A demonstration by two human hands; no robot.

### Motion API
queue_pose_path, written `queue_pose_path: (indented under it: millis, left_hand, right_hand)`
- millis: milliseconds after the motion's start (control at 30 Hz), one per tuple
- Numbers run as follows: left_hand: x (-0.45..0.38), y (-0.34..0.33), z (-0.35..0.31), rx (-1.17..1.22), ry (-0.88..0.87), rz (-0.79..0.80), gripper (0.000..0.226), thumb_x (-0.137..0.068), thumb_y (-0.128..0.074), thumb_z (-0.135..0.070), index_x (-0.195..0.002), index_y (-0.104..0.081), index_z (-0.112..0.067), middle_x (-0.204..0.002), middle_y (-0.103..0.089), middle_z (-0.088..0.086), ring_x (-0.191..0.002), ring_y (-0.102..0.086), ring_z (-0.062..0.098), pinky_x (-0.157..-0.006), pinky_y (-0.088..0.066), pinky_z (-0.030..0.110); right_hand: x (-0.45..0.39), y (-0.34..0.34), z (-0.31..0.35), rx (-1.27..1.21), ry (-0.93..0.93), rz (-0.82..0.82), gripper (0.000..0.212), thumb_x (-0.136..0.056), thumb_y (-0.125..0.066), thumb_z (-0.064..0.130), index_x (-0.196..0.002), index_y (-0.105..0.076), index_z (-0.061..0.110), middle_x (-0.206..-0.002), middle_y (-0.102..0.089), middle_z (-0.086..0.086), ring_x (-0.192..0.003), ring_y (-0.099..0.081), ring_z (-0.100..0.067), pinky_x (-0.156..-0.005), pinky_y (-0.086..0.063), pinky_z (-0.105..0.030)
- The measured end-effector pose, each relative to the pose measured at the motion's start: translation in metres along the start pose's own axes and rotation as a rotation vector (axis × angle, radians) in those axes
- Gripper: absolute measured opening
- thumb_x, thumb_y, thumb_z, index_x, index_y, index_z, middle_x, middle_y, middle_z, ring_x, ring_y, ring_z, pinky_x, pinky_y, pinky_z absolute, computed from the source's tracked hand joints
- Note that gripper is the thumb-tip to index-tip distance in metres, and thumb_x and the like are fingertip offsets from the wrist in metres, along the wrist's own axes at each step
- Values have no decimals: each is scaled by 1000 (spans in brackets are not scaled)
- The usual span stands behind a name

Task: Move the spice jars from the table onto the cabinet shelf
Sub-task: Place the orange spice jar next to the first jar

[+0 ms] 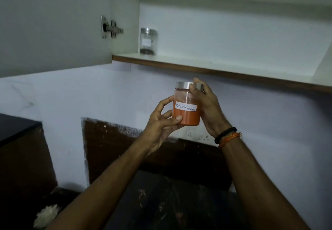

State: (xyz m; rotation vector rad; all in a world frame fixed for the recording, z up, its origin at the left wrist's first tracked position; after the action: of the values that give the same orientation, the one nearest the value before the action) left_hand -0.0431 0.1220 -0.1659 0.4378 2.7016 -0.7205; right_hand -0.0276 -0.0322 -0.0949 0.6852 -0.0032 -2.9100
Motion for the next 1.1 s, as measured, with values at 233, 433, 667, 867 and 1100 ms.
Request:
queue_pose_path:
  millis: [233, 433, 667, 867, 1100]
  left_hand:
    - [-49, -20, -59, -18, -120, 130, 71, -81, -71, 4, -143, -46, -21, -137, -58, 27, -127, -57, 42, -104, -49, 55]
    - [-79, -24, -92, -178, -179, 185, 68, -84, -74, -5, -143, -47, -25, -133, -63, 20, -126, -60, 35, -104, -50, 53]
    - [-120, 0, -136, -1433, -636, -20, 57, -99, -54, -46, -148, -43, -17, -148, -52, 2, -133, -51, 16, -106, -46, 36]
    - [-171, 26, -146, -2045, -277, 95, 68, -97, -26, -70, -136, -54, -22, -124, -67, 1, -113, -63, 26, -90, -51, 40]
    - [-194, 37, -156, -2053, -179, 282, 92, -80, -14, -89, -152, -38, -37, -153, -49, -7, -138, -49, 21, -111, -41, 42]
  right_hand:
    - [-44, 5, 70, 156, 170, 25, 77, -79, -69, 57, -146, -44, 29, -138, -56, 3, -123, -59, -17, -102, -53, -43]
    - [-76, 11, 98, 161, 237, -8, 60, -81, -77, 46, -134, -54, 30, -125, -64, 0, -101, -72, -16, -83, -61, -36]
    - [-115, 23, 112, 139, 284, -125, 48, -83, -77, 38, -125, -61, 21, -123, -65, -6, -105, -70, -25, -87, -60, -43]
    - [-156, 29, 104, 189, 248, -175, 44, -83, -77, 37, -121, -61, 20, -123, -64, -6, -110, -67, -29, -92, -57, -52]
    - [-224, 26, 93, 271, 168, -138, 44, -86, -74, 35, -119, -56, 13, -124, -63, -6, -109, -65, -29, -95, -56, -52]
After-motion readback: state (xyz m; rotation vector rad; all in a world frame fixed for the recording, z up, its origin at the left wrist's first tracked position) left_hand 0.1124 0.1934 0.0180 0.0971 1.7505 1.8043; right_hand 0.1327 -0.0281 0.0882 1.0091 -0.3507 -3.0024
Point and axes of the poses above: each hand's wrist, its own x-axis away from the middle knuckle, its own y-axis out of the back of the hand, z = x × y, the point moved 3 cm from there along -x, towards the middle knuckle
